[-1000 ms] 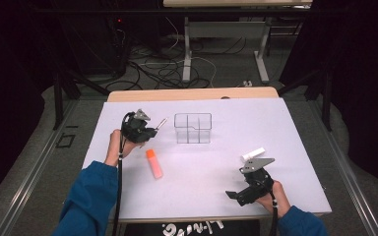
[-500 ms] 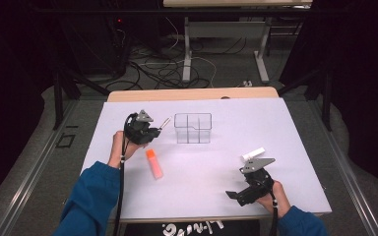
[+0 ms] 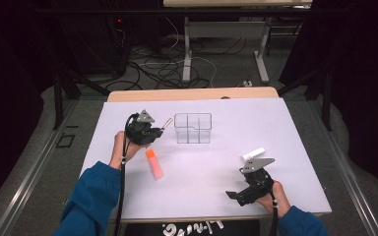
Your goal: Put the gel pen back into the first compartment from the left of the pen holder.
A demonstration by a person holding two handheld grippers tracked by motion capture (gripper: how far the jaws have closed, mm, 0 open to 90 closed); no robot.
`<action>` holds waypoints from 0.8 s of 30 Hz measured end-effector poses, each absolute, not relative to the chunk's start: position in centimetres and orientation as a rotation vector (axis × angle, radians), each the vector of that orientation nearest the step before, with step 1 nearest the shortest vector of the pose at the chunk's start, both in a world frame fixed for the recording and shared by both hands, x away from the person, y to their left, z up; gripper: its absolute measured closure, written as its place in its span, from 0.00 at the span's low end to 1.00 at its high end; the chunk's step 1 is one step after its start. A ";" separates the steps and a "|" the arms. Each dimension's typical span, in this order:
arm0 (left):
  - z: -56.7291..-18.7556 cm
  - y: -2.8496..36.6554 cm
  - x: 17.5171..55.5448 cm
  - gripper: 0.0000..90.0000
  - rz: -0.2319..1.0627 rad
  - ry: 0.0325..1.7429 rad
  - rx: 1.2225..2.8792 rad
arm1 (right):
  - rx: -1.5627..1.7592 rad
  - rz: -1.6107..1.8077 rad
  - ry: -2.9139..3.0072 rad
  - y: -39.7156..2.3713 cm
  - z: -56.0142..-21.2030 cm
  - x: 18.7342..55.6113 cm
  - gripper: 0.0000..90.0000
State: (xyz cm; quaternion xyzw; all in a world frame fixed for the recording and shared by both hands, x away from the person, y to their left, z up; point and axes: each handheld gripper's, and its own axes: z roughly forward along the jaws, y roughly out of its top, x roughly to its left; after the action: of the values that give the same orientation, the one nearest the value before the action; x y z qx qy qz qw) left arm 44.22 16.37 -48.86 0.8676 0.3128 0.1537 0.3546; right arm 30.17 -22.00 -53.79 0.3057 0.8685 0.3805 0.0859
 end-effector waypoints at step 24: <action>-47.8 15.4 43.2 0.89 0.424 0.766 2.128 | 0.924 1.124 2.587 -22.0 -53.8 30.2 0.01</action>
State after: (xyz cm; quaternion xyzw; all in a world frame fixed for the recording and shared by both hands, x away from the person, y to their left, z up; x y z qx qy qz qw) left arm 43.25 15.40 -47.78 0.8444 0.3037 0.1682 0.4079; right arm 30.16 -22.02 -53.79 0.3101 0.8683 0.3774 0.0867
